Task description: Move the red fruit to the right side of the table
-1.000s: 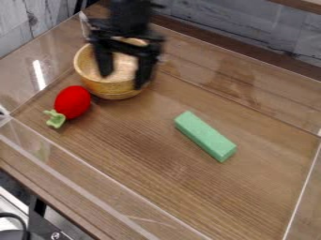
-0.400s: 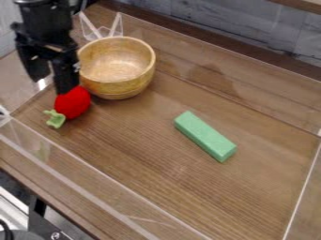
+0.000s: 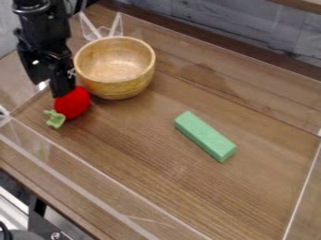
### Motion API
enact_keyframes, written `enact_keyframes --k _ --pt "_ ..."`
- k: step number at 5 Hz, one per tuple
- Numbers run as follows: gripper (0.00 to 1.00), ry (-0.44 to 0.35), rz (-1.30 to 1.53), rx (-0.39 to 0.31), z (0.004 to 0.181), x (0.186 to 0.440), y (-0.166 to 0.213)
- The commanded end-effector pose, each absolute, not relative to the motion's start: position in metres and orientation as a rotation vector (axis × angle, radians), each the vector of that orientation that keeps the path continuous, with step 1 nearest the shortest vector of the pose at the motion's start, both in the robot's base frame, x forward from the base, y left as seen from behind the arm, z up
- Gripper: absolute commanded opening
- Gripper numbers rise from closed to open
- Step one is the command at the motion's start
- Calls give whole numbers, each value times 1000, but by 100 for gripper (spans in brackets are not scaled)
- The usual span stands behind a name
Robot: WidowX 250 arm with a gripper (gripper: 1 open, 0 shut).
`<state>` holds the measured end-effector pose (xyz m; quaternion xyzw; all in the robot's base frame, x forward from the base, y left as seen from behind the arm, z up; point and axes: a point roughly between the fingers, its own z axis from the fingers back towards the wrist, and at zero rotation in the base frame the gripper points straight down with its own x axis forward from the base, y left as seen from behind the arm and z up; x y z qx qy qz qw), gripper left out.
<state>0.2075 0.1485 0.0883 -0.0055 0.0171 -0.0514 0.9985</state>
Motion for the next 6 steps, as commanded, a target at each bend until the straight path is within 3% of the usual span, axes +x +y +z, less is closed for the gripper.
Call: enact_keyframes --k 1,4,6 --pt "100 -5 -56 11 94 218 157" --pt "100 -7 32 -6 74 223 152" --pt "100 -16 128 -13 78 226 165"
